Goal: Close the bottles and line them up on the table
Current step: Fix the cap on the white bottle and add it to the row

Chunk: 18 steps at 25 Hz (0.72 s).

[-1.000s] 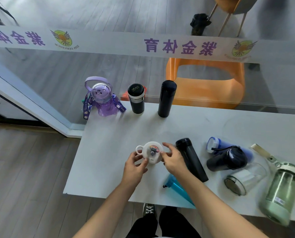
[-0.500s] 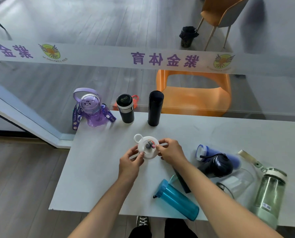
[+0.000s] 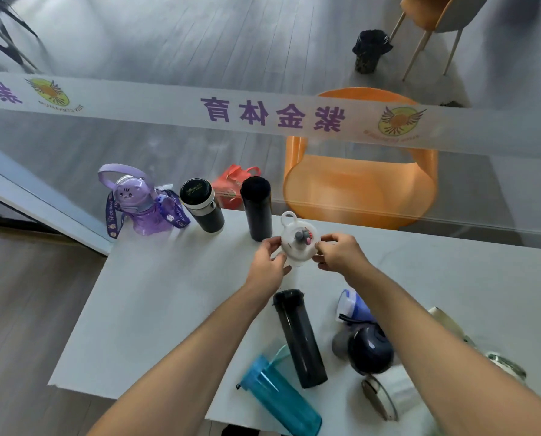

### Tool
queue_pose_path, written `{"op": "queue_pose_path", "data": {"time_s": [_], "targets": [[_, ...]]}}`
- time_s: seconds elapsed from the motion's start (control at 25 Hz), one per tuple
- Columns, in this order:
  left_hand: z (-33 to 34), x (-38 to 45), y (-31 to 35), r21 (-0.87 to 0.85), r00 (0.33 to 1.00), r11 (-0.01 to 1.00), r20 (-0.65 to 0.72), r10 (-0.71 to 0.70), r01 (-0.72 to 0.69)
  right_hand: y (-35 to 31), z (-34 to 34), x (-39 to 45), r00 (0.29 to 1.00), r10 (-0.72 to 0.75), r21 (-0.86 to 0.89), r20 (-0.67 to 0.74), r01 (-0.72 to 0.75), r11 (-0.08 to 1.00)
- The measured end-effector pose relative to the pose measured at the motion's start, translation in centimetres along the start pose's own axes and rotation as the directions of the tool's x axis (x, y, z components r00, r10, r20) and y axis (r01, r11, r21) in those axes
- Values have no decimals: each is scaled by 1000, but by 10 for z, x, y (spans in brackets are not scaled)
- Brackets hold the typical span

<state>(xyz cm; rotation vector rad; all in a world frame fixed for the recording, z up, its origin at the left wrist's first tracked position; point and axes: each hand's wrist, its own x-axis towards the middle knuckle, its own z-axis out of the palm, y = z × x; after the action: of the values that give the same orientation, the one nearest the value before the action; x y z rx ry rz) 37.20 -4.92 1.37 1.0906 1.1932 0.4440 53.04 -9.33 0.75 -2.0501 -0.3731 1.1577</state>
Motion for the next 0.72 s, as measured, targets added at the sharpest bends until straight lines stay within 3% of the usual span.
{"op": "queue_pose_path", "data": {"time_s": [0.4,0.72], "targets": [[31,65,9,-3,996,997,-36,-76,76,-12,-21,58,993,36,61,110,-42,997],[38,66,9,-4,996,996,16,-85,85,-7,-23,55,998,2,-11,60,-2,1000]]}}
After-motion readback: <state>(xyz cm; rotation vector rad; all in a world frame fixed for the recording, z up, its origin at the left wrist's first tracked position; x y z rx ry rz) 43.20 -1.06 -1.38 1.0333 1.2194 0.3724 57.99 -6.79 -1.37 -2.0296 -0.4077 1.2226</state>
